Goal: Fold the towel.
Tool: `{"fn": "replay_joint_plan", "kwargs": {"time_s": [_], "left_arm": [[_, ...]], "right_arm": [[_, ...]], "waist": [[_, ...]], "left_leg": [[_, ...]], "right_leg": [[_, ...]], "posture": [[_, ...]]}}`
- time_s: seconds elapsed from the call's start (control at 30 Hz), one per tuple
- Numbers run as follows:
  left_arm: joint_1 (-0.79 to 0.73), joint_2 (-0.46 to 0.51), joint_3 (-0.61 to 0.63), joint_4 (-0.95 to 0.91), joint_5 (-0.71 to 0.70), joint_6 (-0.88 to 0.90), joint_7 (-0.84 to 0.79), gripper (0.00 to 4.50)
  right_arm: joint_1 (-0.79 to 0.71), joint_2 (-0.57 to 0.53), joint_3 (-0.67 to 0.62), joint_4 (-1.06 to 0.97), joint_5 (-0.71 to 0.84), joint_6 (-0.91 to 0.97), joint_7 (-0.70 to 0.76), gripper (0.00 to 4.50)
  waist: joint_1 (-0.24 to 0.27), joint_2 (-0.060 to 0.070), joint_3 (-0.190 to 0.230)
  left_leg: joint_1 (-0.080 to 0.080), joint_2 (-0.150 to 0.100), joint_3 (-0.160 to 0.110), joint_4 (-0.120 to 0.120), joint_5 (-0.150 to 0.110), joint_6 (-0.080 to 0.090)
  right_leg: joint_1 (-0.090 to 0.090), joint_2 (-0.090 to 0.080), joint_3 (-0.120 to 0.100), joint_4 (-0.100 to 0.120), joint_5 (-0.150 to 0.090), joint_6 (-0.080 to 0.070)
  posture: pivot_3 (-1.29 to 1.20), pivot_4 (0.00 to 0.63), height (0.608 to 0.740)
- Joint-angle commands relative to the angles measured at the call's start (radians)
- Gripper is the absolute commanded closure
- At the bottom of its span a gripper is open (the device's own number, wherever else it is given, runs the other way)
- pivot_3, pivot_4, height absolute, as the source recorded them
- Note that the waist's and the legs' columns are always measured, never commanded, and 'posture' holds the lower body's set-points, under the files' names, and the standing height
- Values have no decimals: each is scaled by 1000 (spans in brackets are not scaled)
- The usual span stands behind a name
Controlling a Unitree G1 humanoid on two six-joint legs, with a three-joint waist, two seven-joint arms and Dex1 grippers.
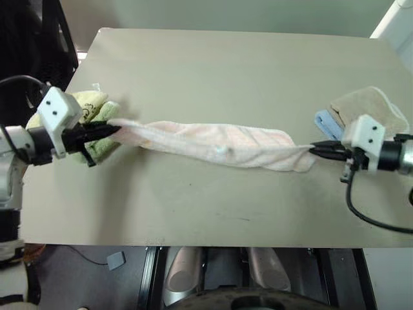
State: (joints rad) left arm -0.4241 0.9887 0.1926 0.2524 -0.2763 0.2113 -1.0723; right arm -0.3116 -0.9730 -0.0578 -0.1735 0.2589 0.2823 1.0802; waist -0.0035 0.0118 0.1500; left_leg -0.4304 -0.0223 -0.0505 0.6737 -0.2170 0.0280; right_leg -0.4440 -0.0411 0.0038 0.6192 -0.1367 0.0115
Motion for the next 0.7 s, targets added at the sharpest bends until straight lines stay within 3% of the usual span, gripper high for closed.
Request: {"fn": "replay_joint_plan", "kwargs": {"time_s": [0.03,0.47,0.5,0.6,0.7], "left_arm": [[-79,-21,-56,120,98,-95,56,4500],[-312,-142,-257,503,363,-414,205,4500],[-324,-152,-258,521,364,-422,206,4265],[-351,-179,-248,557,339,-418,186,3566],[-355,-186,-239,559,323,-426,172,2548]], "right_arm": [[-97,35,62,141,-99,-94,-33,4471],[-304,154,174,513,-270,-297,-94,4471],[-305,157,175,521,-274,-305,-94,4497],[-301,163,172,527,-277,-311,-92,3841],[-288,162,160,511,-264,-302,-87,2881]], "waist": [[0,0,0],[4,0,0],[4,0,0],[5,0,0],[5,0,0]], "left_leg": [[-1,0,0,-1,0,0],[-8,0,0,-1,-1,0],[-8,0,0,-1,-1,0],[-8,0,0,0,0,0],[-8,0,1,0,2,1]], "right_leg": [[-1,0,0,0,-1,0],[-8,-1,-1,0,3,1],[-8,-1,-1,0,3,0],[-8,-1,-1,0,3,0],[-8,-1,-1,0,5,-1]], "posture": [[0,150,736],[0,150,736],[0,150,736],[0,150,736],[0,150,736]]}}
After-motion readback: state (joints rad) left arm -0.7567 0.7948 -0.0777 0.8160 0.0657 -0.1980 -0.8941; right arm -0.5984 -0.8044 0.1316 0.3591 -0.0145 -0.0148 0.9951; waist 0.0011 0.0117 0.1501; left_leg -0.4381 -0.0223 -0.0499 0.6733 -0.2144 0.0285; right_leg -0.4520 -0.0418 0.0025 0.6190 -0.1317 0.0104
